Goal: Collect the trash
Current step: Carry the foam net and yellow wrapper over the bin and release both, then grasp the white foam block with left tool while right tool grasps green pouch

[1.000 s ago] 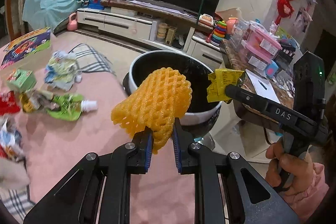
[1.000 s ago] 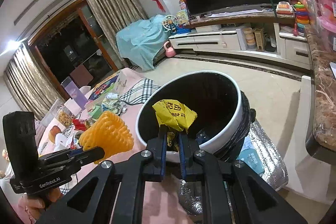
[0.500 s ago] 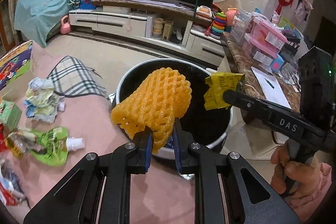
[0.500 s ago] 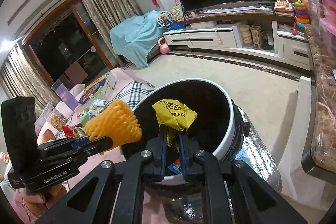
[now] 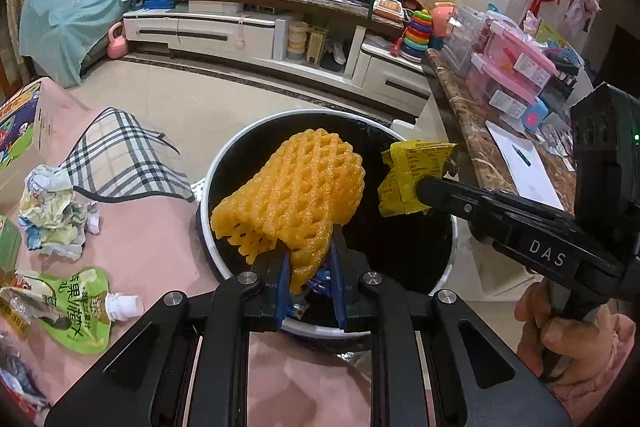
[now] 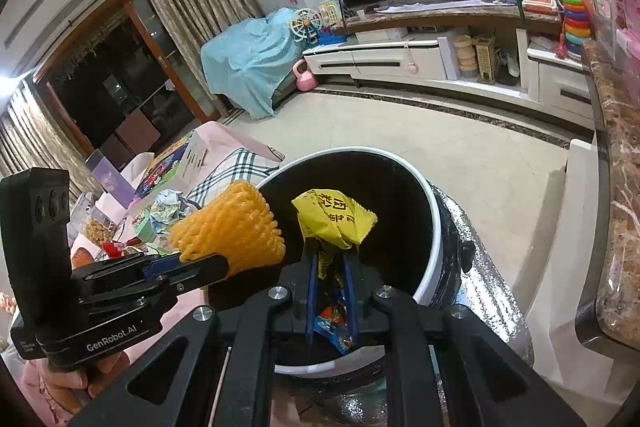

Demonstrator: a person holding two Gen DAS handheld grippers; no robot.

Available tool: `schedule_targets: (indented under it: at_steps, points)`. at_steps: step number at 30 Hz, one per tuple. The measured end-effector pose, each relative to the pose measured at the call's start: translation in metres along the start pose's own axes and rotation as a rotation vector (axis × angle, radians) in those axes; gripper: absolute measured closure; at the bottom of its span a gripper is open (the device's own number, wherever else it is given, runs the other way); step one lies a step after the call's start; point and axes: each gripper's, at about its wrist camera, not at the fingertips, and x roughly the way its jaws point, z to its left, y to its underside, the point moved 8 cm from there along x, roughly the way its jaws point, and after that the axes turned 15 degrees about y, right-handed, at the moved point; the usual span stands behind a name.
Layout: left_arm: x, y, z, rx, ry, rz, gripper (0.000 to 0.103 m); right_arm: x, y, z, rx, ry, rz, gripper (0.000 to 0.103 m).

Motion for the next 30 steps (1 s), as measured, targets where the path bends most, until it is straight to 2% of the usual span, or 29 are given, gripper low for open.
schedule_targets:
  at_steps: [4, 5, 7, 8, 9, 13, 17, 19, 21, 23, 30]
  points:
    - [0.005, 0.0, 0.003, 0.002, -0.012, 0.014, 0.083, -0.001, -0.001, 0.0, 0.002, -0.005, 0.003, 0.088]
    - [0.006, 0.001, 0.006, -0.01, -0.018, 0.019, 0.076, 0.0, -0.002, -0.001, 0.004, -0.003, 0.007, 0.084]
    - [0.006, 0.001, 0.009, -0.027, -0.018, 0.016, 0.064, 0.003, -0.003, -0.002, 0.007, -0.004, 0.02, 0.07]
    - [0.005, 0.001, 0.01, -0.031, -0.019, 0.013, 0.055, 0.003, -0.003, -0.003, 0.013, -0.005, 0.021, 0.058]
    - [0.003, 0.002, 0.01, -0.033, -0.021, 0.006, 0.05, 0.002, -0.003, -0.004, 0.018, -0.007, 0.02, 0.054]
    - [-0.008, 0.003, 0.01, -0.032, -0.032, -0.023, 0.048, -0.001, -0.004, -0.006, 0.026, -0.003, 0.014, 0.054]
    - [-0.028, 0.015, 0.013, -0.062, -0.04, -0.067, 0.041, -0.007, -0.004, -0.003, 0.029, 0.001, 0.002, 0.046]
    - [-0.04, 0.027, 0.015, -0.093, -0.031, -0.089, 0.039, -0.012, -0.001, -0.001, 0.029, 0.0, -0.004, 0.041]
    - [-0.051, 0.042, 0.018, -0.129, -0.019, -0.105, 0.038, -0.018, 0.003, 0.004, 0.031, -0.005, -0.013, 0.028]
    - [-0.062, 0.057, 0.019, -0.159, -0.015, -0.121, 0.038, -0.024, 0.008, 0.01, 0.031, -0.013, -0.021, 0.024]
    - [-0.102, 0.108, 0.023, -0.203, -0.038, -0.167, 0.031, -0.045, 0.035, 0.045, 0.015, -0.067, -0.04, 0.016]
